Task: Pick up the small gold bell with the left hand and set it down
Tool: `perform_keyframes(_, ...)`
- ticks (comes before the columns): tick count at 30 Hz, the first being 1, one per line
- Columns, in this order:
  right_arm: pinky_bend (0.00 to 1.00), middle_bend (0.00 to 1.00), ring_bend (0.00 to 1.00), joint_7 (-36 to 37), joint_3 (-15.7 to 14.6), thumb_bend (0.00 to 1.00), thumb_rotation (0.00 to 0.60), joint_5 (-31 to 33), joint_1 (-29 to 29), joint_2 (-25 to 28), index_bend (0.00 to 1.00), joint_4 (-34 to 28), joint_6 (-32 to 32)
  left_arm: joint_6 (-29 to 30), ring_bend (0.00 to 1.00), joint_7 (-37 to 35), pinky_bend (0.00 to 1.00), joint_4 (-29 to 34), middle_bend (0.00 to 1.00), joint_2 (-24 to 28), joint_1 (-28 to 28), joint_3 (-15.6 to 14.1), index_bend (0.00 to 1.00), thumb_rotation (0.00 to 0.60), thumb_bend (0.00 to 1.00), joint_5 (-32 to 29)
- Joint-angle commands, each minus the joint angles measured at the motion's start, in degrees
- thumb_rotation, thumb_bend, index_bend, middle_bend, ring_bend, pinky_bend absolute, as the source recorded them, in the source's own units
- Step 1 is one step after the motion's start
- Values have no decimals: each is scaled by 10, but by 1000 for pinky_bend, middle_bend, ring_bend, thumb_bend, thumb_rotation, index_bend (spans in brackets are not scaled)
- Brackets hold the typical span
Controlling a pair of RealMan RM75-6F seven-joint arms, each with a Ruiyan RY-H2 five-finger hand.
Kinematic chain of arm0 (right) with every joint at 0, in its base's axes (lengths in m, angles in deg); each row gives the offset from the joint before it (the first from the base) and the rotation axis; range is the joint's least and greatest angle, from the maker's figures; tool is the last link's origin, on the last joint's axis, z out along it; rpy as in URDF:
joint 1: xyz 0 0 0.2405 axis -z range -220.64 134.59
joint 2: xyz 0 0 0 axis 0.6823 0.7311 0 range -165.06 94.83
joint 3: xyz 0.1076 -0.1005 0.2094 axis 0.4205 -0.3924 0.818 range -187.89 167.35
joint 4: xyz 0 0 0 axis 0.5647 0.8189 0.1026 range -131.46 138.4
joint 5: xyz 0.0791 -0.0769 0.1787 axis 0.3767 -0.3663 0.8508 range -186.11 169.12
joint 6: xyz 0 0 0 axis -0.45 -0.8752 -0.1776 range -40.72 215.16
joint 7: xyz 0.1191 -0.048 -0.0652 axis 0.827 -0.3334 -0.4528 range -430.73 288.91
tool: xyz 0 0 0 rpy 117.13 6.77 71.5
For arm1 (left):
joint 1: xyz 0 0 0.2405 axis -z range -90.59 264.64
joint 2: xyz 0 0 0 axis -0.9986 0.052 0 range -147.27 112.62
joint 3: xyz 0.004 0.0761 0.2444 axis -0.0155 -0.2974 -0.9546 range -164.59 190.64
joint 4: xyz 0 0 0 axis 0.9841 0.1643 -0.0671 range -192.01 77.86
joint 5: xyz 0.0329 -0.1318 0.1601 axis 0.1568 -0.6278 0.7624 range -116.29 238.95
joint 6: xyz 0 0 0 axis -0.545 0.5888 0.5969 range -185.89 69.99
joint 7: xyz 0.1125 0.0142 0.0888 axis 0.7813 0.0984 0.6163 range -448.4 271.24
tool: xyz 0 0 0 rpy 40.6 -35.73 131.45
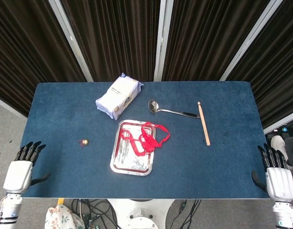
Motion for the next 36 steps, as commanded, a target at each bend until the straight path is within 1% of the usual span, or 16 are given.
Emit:
perform_keyframes(1,0,0,0,-2,3,318,589,0,0,2,0,-6,3,-18,19,11,119,11,82,-5,16,11,165,600,78,-8)
perform_keyframes(8,0,0,0,-4,12,320,589,-4,0,12,0,-14,6,-81,19,18,120,33,91,-18,72,41,173,600,80,-27)
perform_keyframes(13,0,0,0,-3,19,322,590,-2,-2,18,0,-18,11,-134,19,4,106,36,92,-38,108,68,177,600,81,-75)
perform_keyframes(16,0,0,0,3,22,324,590,1,-3,19,0,-16,17,-173,20,4,104,24,92,-55,133,83,193,600,81,-110)
perform_keyframes(22,0,0,0,11,24,327,590,7,-2,16,0,-6,28,-228,19,36,104,-10,92,-83,173,101,209,600,81,-166)
perform_keyframes(29,0,0,0,16,28,345,591,8,2,18,0,-3,27,-258,19,60,101,-48,99,-108,201,111,232,600,80,-212)
perform_keyframes(36,0,0,0,14,33,348,590,7,1,25,0,-10,29,-277,20,47,98,-64,101,-118,211,112,276,600,86,-240)
